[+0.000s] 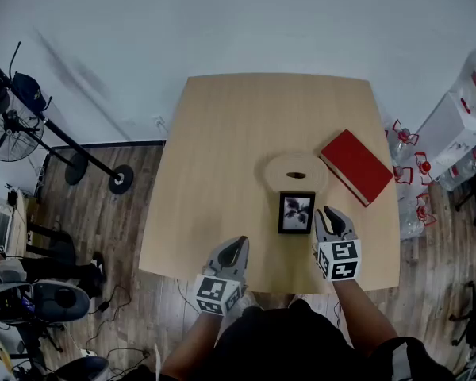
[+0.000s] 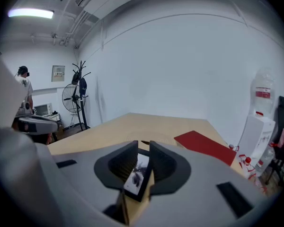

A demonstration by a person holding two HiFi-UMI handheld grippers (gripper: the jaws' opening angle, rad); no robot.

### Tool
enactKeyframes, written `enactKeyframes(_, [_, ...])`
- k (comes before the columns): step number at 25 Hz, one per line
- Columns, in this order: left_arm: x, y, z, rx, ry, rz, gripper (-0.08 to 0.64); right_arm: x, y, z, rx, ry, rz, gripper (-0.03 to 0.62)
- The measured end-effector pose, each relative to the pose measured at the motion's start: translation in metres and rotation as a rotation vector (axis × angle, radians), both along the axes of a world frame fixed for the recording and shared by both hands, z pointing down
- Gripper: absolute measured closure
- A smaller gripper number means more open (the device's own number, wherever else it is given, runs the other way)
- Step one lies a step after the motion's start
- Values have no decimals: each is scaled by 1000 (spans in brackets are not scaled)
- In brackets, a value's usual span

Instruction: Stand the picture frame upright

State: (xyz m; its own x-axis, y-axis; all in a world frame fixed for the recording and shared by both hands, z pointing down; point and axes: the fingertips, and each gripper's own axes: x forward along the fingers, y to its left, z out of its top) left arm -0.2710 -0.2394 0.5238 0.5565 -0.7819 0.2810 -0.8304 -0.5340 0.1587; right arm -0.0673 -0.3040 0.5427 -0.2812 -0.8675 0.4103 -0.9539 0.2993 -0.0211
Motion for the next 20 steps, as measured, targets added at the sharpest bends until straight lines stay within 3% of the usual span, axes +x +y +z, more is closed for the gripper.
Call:
enactKeyframes(11, [34, -3, -15, 26, 6, 97, 565, 6, 32, -35, 55, -11, -2, 572])
enactKeyframes(20, [51, -3, -17, 26, 1, 135, 565, 21, 42, -49, 61, 16, -5, 581])
